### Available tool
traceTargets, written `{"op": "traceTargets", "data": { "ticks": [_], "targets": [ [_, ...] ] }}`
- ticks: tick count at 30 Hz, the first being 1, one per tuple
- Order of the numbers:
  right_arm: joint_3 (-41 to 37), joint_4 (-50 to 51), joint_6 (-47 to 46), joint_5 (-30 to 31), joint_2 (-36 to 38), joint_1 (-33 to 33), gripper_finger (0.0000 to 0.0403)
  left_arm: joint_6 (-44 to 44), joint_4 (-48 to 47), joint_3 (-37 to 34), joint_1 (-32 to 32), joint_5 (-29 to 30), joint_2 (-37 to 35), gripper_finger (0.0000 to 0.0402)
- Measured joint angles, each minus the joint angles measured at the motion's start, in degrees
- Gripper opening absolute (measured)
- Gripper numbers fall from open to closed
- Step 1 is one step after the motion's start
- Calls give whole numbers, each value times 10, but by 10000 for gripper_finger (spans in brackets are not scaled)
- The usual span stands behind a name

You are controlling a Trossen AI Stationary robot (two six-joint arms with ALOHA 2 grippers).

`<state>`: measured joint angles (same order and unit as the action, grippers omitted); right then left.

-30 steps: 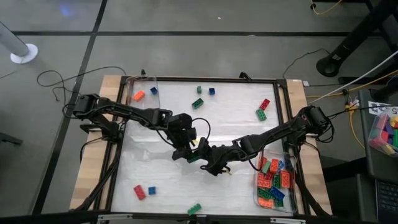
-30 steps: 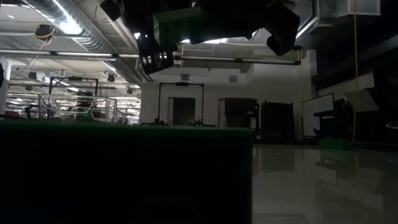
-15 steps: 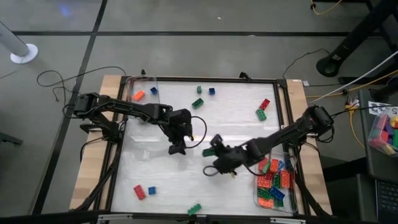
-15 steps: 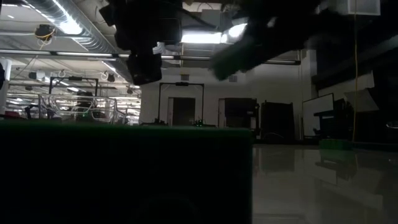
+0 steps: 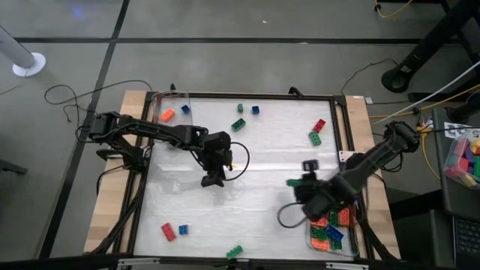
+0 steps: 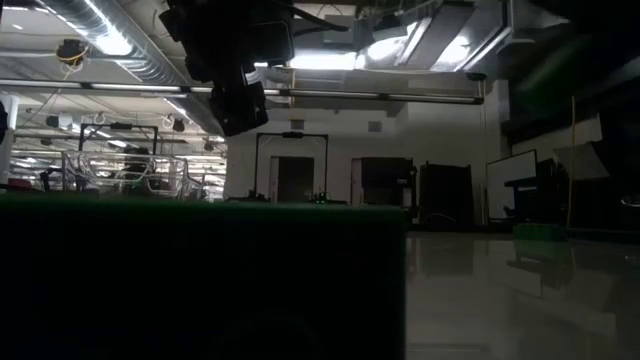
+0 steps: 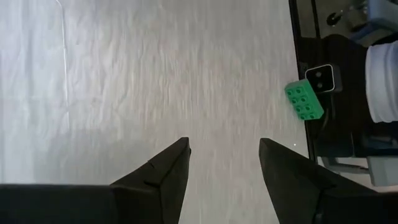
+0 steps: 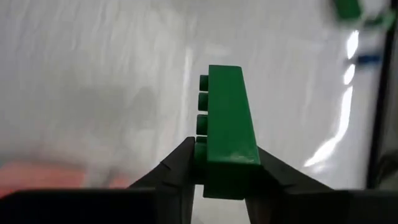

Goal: Sort blocks by size
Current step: Put the 8 stud green game piece into the bottom transparent bin

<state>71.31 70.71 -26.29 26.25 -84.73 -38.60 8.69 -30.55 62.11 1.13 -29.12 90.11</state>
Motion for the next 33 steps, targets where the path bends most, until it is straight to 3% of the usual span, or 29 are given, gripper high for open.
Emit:
{"op": "traceTargets", "data": {
  "ticks": [7, 10, 14, 21, 33],
  "targets": [
    [0, 144, -258, -103, 13, -88, 112, -2, 0, 0, 0, 3, 0, 182],
    [0, 148, -327, -161, 13, -122, 113, -4, 0, 0, 0, 7, 0, 182],
    [0, 134, -380, -197, 13, -158, 114, -8, 0, 0, 0, 32, 0, 182],
    [0, 105, -443, -200, 13, -181, 115, -8, 0, 0, 0, 52, 0, 182],
    [0, 99, -466, -210, 13, -180, 115, -1, 0, 0, 0, 54, 0, 182]
  ]
}}
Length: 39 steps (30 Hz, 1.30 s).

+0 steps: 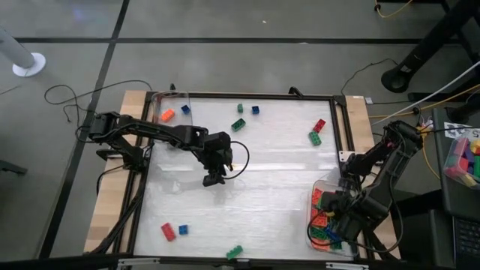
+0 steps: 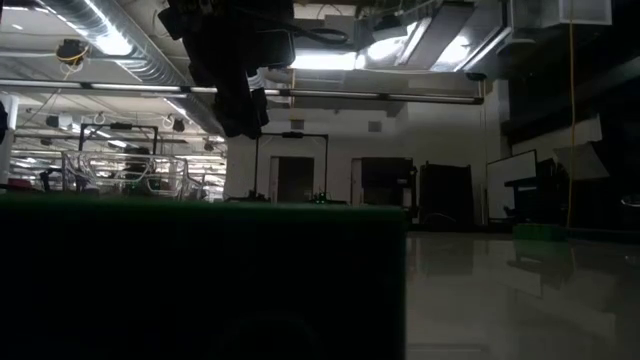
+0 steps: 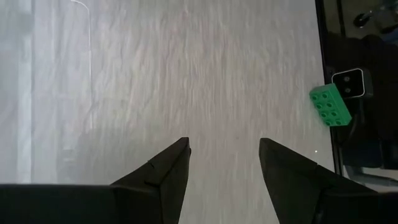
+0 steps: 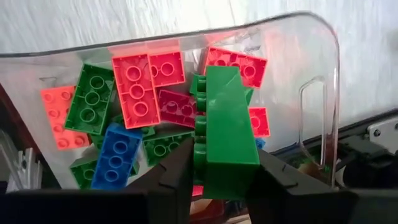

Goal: Sort blocks by size
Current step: Put the 8 stud green game piece into the bottom transparent bin, then put the 8 stud orange game piece into the bottom transparent bin

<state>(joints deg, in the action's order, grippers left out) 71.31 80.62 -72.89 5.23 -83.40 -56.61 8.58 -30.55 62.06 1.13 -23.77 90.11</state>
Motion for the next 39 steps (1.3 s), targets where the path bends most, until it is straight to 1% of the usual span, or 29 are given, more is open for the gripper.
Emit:
{"op": "traceTargets", "data": {
  "ticks": [7, 10, 14, 21, 23, 26, 28, 31, 33, 34, 36, 39],
  "targets": [
    [0, 4, -39, -8, 0, 0, 115, -5, 0, 0, 0, 0, 0, 182],
    [0, 0, -35, -8, 0, 0, 115, -20, 0, 0, 0, 1, 0, 182],
    [0, 0, -50, 19, -2, 0, 115, -30, 0, 0, 0, 2, 0, 182],
    [-2, 1, -72, 11, -5, 5, 120, -31, -1, 0, 0, 2, 0, 182],
    [-9, 1, -90, 8, -5, 5, 134, -46, 1, 0, 0, 4, 0, 182],
    [-26, 0, -97, 7, -5, 5, 168, -70, 23, 0, 0, 7, 0, 182],
    [-29, 8, -80, 7, -5, 5, 192, -87, 43, 0, 2, 8, -4, 182],
    [-24, 9, -37, -2, -2, 10, 215, -122, 48, -1, 17, 7, -25, 182],
    [-6, 12, -37, 27, -1, 19, 224, -135, 42, -1, 34, 6, -51, 182],
    [9, 16, -22, 65, 1, 25, 227, -140, 39, 0, 44, 6, -62, 182],
    [46, 27, 38, 163, 7, 40, 229, -153, 30, 0, 68, 6, -85, 182],
    [102, 29, 162, 315, 28, 70, 228, -171, 11, 0, 112, 4, -116, 182]
  ]
}}
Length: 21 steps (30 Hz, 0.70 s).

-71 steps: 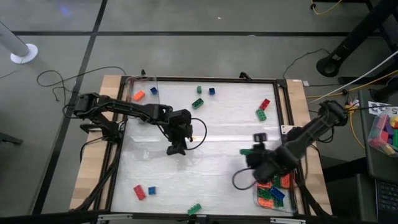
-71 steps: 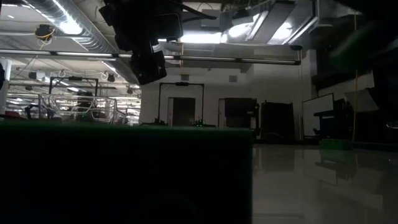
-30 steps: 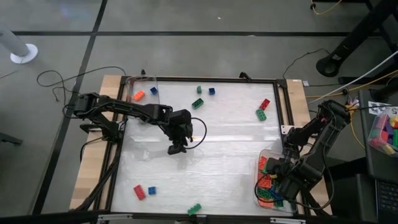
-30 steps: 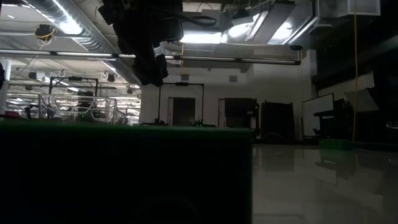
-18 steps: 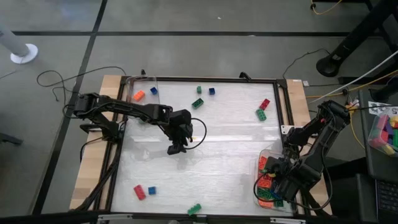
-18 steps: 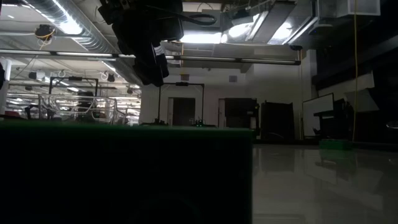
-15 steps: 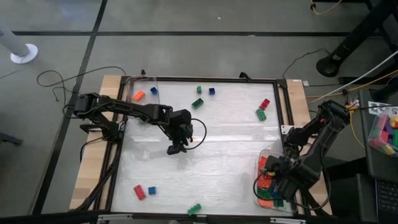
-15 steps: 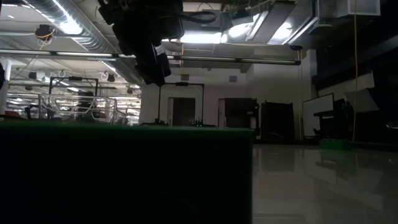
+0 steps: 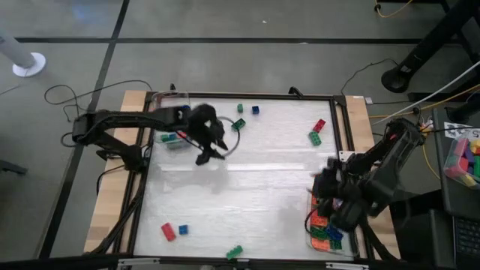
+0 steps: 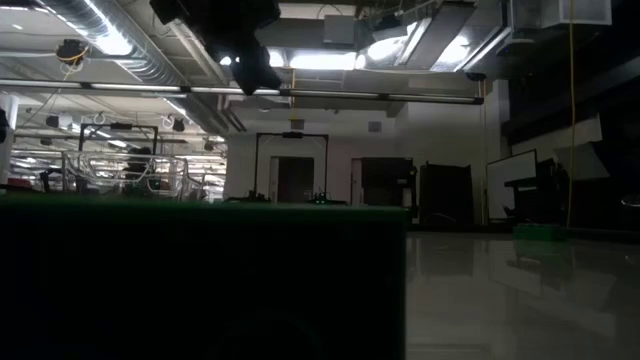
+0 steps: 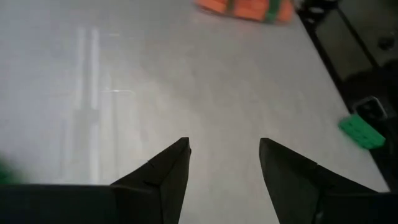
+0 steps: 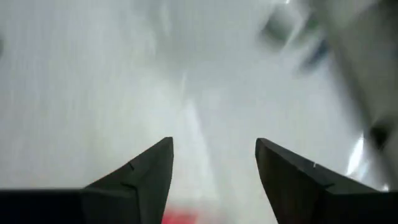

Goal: Sort blocks by size
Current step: Put the 8 stud orange game piece into the bottom transparent bin

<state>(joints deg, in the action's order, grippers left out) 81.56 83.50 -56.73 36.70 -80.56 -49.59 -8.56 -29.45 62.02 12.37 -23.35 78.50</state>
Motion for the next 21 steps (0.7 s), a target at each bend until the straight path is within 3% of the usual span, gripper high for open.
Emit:
{"op": "traceTargets", "data": {
  "ticks": [3, 7, 9, 14, 16, 19, 21],
  "targets": [
    [31, -39, 162, 93, 45, 47, 223, -12, -17, 0, 54, 1, -24, 182],
    [2, -174, 385, 82, 131, 151, 212, -12, -31, 0, 132, 25, -41, 182],
    [-48, -273, 492, 6, 179, 221, 205, -13, -44, 0, 171, 43, -43, 182],
    [-231, -590, 679, -279, 276, 400, 189, -13, -111, 0, 262, 85, -43, 182],
    [-301, -694, 692, -338, 294, 454, 186, -26, -152, 0, 291, 98, -43, 182],
    [-388, -803, 691, -370, 294, 515, 185, -65, -211, 0, 328, 124, -43, 182],
    [-431, -854, 690, -388, 280, 542, 184, -80, -243, 0, 347, 192, -43, 182]
  ]
}}
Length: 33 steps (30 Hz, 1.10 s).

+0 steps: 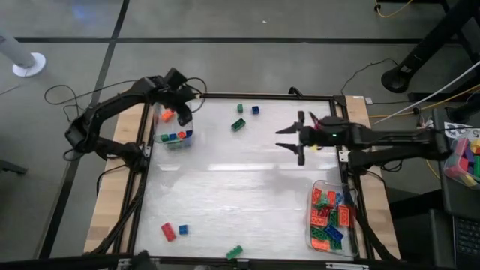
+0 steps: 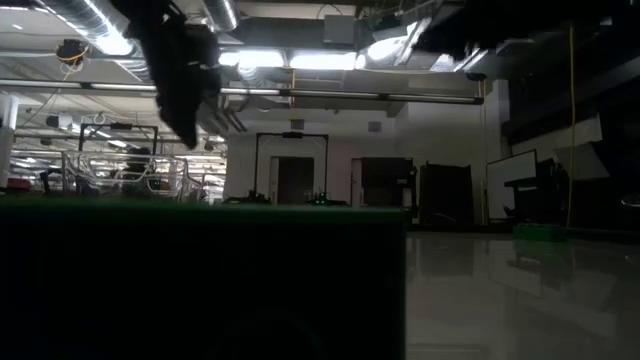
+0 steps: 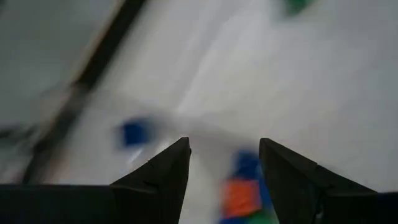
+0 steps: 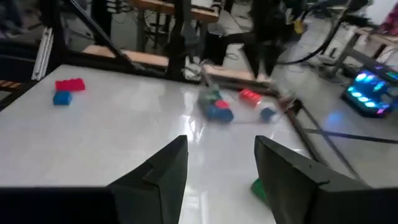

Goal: Sort blocks by size
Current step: Put the 8 stud orange game piece into the bottom transparent bin

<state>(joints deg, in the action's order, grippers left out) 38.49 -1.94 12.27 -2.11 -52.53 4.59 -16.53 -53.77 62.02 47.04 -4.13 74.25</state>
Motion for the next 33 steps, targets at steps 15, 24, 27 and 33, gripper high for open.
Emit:
{"op": "traceTargets", "data": {
  "ticks": [15, 24, 27, 33],
  "targets": [
    [-82, -209, -4, -171, -206, 37, 184, 86, 5, -67, 101, 168, 6, 182],
    [-82, -256, -18, -171, -260, 37, 184, 68, 49, -108, 92, 186, 19, 182],
    [-82, -259, -18, -171, -260, 37, 184, 64, 52, -112, 91, 202, 41, 182],
    [-82, -269, -19, -183, -260, 37, 184, 74, 79, -112, 88, 209, 102, 182]
  ]
}}
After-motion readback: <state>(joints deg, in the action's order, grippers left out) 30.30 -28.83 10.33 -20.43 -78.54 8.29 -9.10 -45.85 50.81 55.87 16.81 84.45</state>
